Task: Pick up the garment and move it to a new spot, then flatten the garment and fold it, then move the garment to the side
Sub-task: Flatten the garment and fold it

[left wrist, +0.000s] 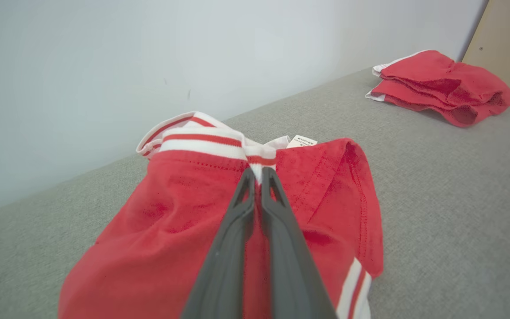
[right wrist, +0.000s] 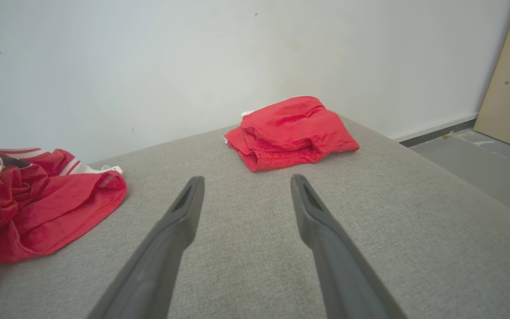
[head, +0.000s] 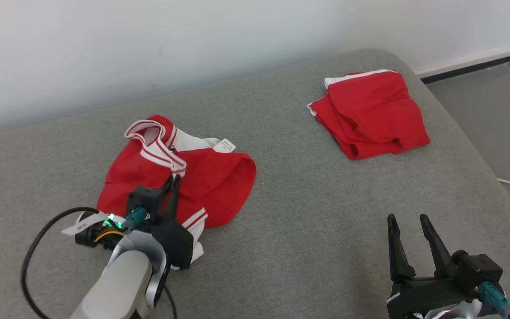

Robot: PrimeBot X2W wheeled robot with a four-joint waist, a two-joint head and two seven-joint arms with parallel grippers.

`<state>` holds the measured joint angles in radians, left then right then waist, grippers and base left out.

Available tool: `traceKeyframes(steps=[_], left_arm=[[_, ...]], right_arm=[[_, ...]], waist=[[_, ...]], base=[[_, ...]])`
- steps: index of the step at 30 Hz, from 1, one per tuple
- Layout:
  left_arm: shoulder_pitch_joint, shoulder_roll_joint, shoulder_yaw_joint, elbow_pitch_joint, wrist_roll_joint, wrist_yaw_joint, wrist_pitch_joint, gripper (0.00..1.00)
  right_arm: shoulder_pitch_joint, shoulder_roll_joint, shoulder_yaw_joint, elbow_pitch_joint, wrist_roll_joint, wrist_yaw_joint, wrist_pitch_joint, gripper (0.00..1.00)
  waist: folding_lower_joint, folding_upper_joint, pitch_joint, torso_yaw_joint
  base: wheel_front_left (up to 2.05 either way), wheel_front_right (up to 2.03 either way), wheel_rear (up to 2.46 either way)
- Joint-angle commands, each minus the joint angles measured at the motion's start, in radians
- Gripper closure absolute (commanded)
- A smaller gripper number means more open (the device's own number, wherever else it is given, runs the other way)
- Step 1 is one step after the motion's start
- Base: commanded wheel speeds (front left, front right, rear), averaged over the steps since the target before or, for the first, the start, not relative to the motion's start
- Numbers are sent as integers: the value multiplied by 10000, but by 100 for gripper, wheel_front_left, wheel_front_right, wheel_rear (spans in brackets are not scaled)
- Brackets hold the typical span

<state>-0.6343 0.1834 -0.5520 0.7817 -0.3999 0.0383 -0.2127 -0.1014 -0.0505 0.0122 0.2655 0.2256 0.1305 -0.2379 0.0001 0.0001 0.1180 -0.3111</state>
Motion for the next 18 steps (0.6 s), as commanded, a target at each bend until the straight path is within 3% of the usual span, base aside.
traceKeyframes(steps=[1,9,18], left_arm=[[-144,-77,124,-208,-112,-2,-202,100],[525,308,757,-2155,-374,349,-476,100],[3364,1746,2246,-5098,-1189,1604,-293,100]], right_arm=[[142,1,-39,-24,-95,8,-21,0],[461,1,-233,-73,-146,8,45,0],[541,3,-230,-196,-164,8,137,0]], waist=[[-1,-1,-136,233],[-1,-1,-437,1334],[-1,-1,-580,2639]], base=[[0,0,0],[0,0,0],[0,0,0]])
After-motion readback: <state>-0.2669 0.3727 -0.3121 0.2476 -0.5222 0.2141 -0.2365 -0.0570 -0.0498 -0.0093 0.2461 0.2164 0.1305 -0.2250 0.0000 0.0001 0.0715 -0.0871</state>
